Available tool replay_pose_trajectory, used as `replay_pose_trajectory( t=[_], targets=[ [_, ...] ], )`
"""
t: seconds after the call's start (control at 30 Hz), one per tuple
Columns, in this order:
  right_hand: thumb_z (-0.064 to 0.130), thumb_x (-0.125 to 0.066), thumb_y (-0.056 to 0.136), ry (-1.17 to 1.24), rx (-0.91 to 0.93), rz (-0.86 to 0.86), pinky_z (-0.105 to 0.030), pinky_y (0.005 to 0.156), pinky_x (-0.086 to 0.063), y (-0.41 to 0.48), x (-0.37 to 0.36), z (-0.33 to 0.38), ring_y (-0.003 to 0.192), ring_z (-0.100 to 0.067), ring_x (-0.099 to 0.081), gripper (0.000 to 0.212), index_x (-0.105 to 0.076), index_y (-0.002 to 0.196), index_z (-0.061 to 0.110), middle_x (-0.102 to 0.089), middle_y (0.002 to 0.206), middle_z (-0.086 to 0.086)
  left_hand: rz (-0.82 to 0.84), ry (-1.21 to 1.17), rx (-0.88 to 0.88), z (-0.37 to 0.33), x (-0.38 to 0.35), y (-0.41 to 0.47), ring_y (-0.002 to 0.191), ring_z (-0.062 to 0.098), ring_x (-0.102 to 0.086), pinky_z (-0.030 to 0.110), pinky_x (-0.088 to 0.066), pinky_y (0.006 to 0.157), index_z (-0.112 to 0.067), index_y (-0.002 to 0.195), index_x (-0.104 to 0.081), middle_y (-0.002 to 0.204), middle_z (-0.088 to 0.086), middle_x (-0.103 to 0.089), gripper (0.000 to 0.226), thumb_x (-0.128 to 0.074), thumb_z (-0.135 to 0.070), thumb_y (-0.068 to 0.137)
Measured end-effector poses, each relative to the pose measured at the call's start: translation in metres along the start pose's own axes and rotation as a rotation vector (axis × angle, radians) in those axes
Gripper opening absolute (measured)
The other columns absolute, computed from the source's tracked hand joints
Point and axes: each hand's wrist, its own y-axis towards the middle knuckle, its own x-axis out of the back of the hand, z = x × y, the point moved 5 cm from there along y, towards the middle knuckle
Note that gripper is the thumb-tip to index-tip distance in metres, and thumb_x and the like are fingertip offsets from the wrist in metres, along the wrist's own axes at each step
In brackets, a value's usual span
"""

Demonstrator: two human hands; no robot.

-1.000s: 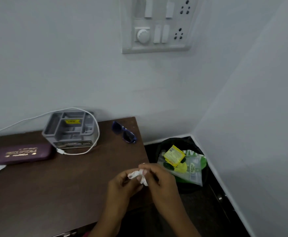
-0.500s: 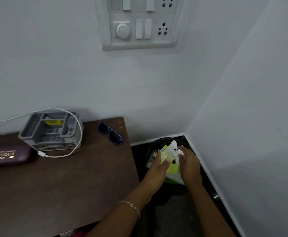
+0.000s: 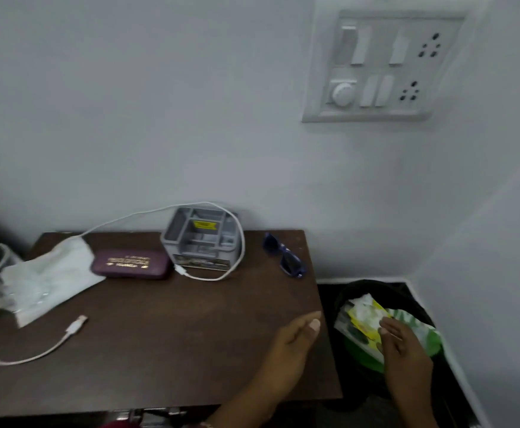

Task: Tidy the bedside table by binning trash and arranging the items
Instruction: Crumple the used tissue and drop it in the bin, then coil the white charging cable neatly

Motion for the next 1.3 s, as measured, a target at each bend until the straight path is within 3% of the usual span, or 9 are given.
replay_pose_trajectory(
  t=[0.13, 0.37, 0.57, 0.67, 0.73, 0.87, 0.97, 1.1, 1.3],
  targets=[
    [0.005, -0.059, 0.089, 0.159, 0.006, 0.025, 0.0, 0.068, -0.046, -0.029, -0.031, 0.061, 0.079, 0.014, -0.061, 0.024, -0.064, 0.093, 0.028, -0.066, 0.087, -0.005, -0.166, -0.03, -0.026, -0.011, 0.086, -0.024, 0.103, -0.004, -0.06, 0.017, -0.044, 0.087, -0.031, 0.101, -0.065, 0.106, -0.016, -0.068, 0.02, -0.05, -0.02, 0.094],
    [0.0, -0.06, 0.086, 0.328, 0.087, 0.276, -0.03, 0.082, -0.056, -0.076, -0.126, 0.135, 0.087, -0.003, -0.068, 0.029, -0.066, 0.093, 0.027, -0.073, 0.094, 0.0, -0.582, -0.005, -0.082, -0.019, 0.248, -0.099, 0.096, 0.009, -0.06, 0.027, -0.046, 0.079, -0.018, 0.102, -0.065, 0.101, -0.005, -0.068, 0.021, -0.046, -0.011, 0.095],
    [0.018, -0.062, 0.083, 0.098, 0.397, 0.497, -0.02, 0.088, -0.048, -0.147, -0.216, 0.215, 0.092, -0.006, -0.065, 0.018, -0.068, 0.099, 0.022, -0.07, 0.103, 0.001, -0.993, 0.164, 0.036, 0.022, 0.367, -0.153, 0.072, 0.025, -0.057, 0.033, -0.045, 0.066, -0.003, 0.106, -0.061, 0.086, 0.015, -0.061, 0.017, -0.056, -0.008, 0.09],
    [0.021, -0.053, 0.09, -0.058, 0.617, 0.744, -0.003, 0.105, -0.013, -0.197, -0.275, 0.236, 0.126, -0.008, -0.046, 0.036, -0.056, 0.126, 0.021, -0.052, 0.132, 0.008, -1.154, 0.274, 0.19, 0.044, 0.406, -0.16, 0.098, 0.039, -0.056, 0.044, -0.047, 0.084, 0.007, 0.122, -0.048, 0.11, 0.023, -0.056, 0.043, -0.063, 0.0, 0.082],
    [0.015, -0.059, 0.087, -0.165, 0.723, 0.85, -0.001, 0.105, -0.007, -0.224, -0.309, 0.24, 0.136, -0.006, -0.034, 0.05, -0.047, 0.135, 0.021, -0.042, 0.143, 0.01, -1.163, 0.381, 0.294, 0.053, 0.421, -0.155, 0.116, 0.045, -0.047, 0.05, -0.041, 0.098, 0.015, 0.119, -0.05, 0.123, 0.033, -0.051, 0.047, -0.066, 0.002, 0.077],
    [0.026, -0.077, 0.053, -0.396, 0.892, 0.773, -0.024, 0.08, -0.056, -0.252, -0.349, 0.239, 0.106, -0.009, -0.065, 0.056, -0.064, 0.107, 0.035, -0.066, 0.11, 0.014, -1.13, 0.266, 0.334, 0.065, 0.442, -0.139, 0.099, 0.047, -0.058, 0.054, -0.051, 0.086, 0.016, 0.105, -0.053, 0.105, 0.035, -0.06, 0.042, -0.068, -0.006, 0.073],
    [0.026, -0.053, 0.067, -0.473, 0.96, 0.731, -0.02, 0.061, -0.052, -0.262, -0.354, 0.246, 0.081, -0.012, -0.065, 0.012, -0.061, 0.074, 0.031, -0.06, 0.086, 0.01, -1.075, 0.179, 0.328, 0.073, 0.457, -0.125, 0.085, 0.042, -0.065, 0.05, -0.053, 0.077, 0.005, 0.103, -0.058, 0.097, 0.031, -0.064, 0.051, -0.066, -0.033, 0.07],
    [0.029, -0.042, 0.067, -0.543, 1.022, 0.669, -0.021, 0.054, -0.047, -0.27, -0.349, 0.251, 0.068, -0.012, -0.058, 0.014, -0.055, 0.065, 0.029, -0.054, 0.073, 0.01, -1.005, 0.076, 0.265, 0.045, 0.446, -0.128, 0.055, 0.024, -0.05, 0.031, -0.04, 0.059, -0.01, 0.055, -0.055, 0.057, 0.014, -0.056, 0.036, -0.057, -0.024, 0.089],
    [0.034, -0.059, 0.064, -0.561, 1.059, 0.693, -0.021, 0.055, -0.046, -0.282, -0.356, 0.253, 0.067, -0.01, -0.058, 0.006, -0.056, 0.065, 0.029, -0.054, 0.072, 0.011, -0.992, -0.237, 0.191, 0.032, 0.451, -0.126, 0.056, 0.017, -0.053, 0.024, -0.046, 0.047, -0.011, 0.074, -0.05, 0.072, 0.006, -0.052, 0.024, -0.047, -0.019, 0.096]
  ],
)
